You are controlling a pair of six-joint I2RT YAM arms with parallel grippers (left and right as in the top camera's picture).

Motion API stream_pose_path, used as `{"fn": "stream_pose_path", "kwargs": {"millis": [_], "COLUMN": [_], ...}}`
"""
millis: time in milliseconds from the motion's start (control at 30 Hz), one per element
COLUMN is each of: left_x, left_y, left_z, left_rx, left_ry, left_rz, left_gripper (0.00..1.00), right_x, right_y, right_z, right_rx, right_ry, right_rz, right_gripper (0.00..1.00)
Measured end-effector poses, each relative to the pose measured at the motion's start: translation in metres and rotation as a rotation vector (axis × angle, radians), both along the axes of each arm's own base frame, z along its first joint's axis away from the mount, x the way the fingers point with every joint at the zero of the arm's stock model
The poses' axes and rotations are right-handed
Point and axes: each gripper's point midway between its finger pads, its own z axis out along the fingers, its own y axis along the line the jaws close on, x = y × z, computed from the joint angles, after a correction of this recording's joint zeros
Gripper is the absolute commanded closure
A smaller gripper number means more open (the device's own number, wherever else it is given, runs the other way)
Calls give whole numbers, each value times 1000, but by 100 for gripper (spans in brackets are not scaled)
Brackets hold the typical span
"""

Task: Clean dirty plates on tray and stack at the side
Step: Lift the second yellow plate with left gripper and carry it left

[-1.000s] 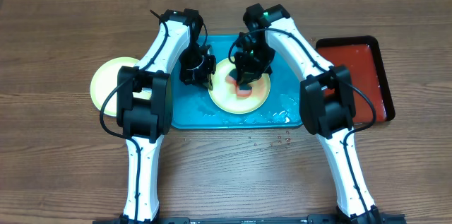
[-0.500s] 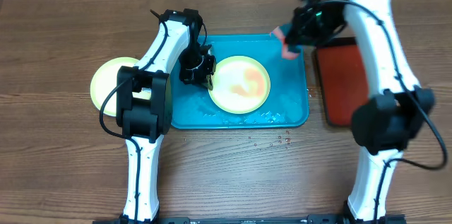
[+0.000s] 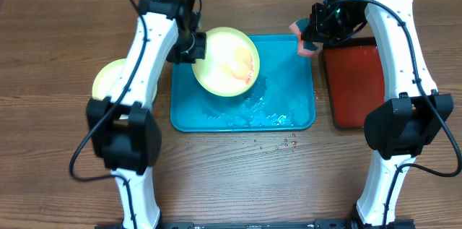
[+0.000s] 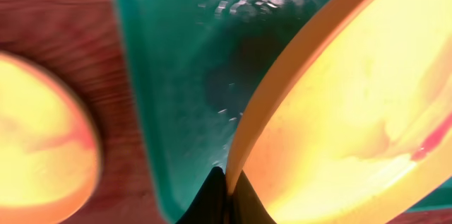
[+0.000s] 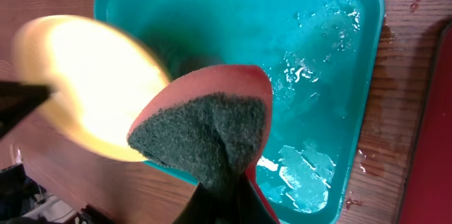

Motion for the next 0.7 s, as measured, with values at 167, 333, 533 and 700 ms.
{"fn": "stream_pose_path", "kwargs": {"millis": [167,333,533,700], "left_x": [-12,-21,-26,-28], "left_y": [32,62,71,44], "left_z": [41,78,115,135], "left_rx": [141,290,465,613], "left_ry": [-77,-168,-300,-422], "left_rz": [74,151,196,160], "left_gripper": [96,96,96,96], "right_x": [0,0,0,-1], "right_y": [-1,-2,-2,-2], "right_z": [-1,-1,-1,-1], "right_rx": [-8,-10,-13,-14], "right_ry": [-2,-2,-1,3], "right_rz": [1,1,0,0], "right_gripper": [96,95,95,95]}}
